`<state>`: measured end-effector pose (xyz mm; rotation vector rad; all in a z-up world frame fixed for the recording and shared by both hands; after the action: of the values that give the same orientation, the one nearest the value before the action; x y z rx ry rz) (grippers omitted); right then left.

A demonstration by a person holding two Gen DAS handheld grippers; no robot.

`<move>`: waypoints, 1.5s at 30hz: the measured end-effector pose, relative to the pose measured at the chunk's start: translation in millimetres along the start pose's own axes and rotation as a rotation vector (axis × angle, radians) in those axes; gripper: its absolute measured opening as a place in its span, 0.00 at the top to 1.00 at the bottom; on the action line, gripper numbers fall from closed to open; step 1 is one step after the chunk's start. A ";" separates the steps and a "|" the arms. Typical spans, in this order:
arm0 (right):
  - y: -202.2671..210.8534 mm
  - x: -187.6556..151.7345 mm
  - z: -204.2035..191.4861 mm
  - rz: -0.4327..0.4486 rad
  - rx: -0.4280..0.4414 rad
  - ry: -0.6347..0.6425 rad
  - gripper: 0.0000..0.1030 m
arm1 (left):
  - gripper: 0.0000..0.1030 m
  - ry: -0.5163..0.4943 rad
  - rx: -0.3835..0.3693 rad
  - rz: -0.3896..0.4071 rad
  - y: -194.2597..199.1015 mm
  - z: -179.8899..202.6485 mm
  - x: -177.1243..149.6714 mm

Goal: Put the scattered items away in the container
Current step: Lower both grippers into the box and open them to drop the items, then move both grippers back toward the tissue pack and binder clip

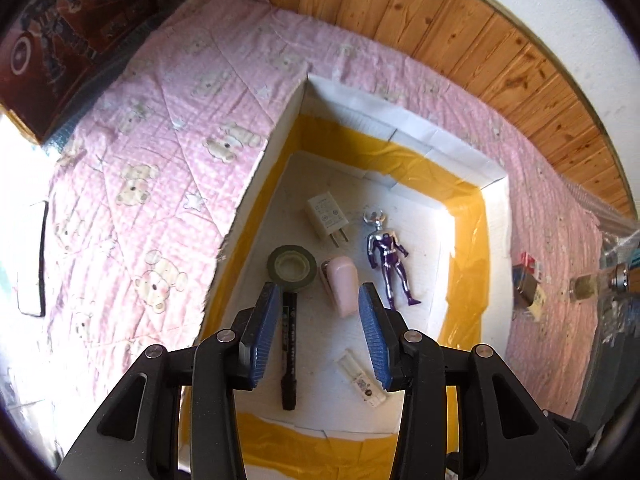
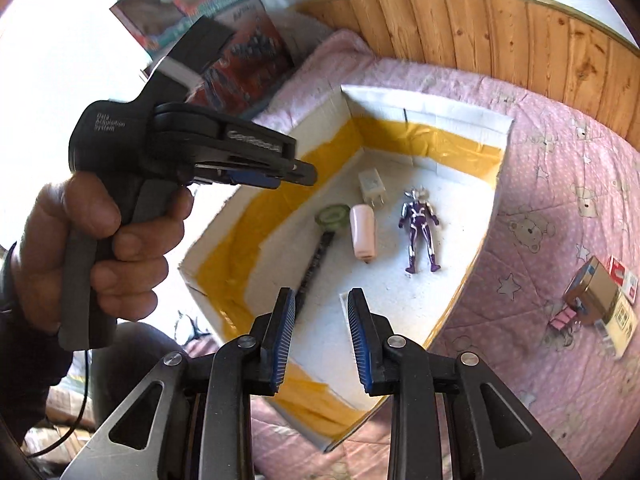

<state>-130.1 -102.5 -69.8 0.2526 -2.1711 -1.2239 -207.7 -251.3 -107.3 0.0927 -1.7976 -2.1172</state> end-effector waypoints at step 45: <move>76.3 -91.3 267.5 0.209 -0.266 -0.220 0.40 | 0.49 -0.219 -0.165 0.036 -116.6 280.3 -96.1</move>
<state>-209.8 168.8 -145.8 -0.2246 -2.1193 -1.4531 -222.8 57.2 -184.5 -0.2204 -1.7155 -2.3161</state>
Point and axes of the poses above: each gripper's, at about its wrist camera, not at the fingertips, and y roughly against the way its jaws point, z to its right, x to its top, the point moved 8 cm from there along -y, roughly the way its jaws point, and after that the axes turned 7 degrees about -z, right-handed, at the moved point
